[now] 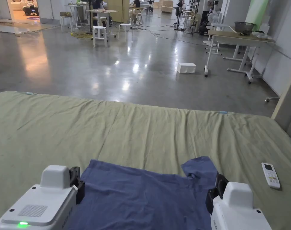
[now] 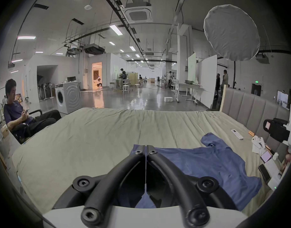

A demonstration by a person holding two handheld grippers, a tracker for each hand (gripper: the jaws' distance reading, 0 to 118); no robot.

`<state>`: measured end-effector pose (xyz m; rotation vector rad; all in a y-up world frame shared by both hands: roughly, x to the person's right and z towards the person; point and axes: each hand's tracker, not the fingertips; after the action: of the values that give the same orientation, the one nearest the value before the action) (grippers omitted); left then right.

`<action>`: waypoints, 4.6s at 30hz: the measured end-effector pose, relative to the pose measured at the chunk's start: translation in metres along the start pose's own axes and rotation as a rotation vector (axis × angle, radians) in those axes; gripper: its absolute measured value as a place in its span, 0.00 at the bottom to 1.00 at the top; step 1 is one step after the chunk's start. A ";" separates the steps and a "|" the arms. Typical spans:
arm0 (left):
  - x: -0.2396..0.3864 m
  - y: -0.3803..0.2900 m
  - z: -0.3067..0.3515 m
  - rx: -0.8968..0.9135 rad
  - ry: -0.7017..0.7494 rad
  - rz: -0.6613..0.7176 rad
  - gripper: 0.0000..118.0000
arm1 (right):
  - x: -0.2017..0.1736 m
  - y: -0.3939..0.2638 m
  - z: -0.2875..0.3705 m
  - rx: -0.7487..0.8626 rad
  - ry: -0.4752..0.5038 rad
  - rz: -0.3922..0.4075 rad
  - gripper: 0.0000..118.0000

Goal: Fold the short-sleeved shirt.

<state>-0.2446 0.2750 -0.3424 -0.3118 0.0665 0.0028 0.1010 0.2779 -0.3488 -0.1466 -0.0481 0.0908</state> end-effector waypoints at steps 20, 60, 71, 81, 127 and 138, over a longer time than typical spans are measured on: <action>-0.046 -0.020 -0.243 -0.395 -0.057 -0.019 0.18 | 0.010 -0.052 -0.096 -0.199 0.025 0.011 0.00; -0.024 -0.048 -0.332 -0.545 -0.071 -0.190 0.05 | 0.098 -0.129 -0.335 -0.767 0.032 0.053 0.49; -0.023 -0.043 -0.301 -0.525 -0.062 -0.184 0.05 | 0.072 -0.137 -0.332 -0.764 0.024 0.210 0.04; -0.028 -0.005 -0.252 -0.447 -0.060 -0.161 0.05 | 0.074 -0.079 -0.274 -0.575 0.008 0.152 0.03; -0.061 0.363 -0.163 0.130 0.085 -0.159 0.05 | 0.082 0.345 -0.245 0.163 -0.080 0.143 0.03; -0.054 0.393 -0.191 0.173 0.124 -0.199 0.05 | 0.073 0.377 -0.271 0.196 -0.103 0.163 0.03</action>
<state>-0.3155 0.5909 -0.6403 -0.1442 0.1577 -0.2187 0.1554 0.6176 -0.6697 0.0508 -0.1293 0.2647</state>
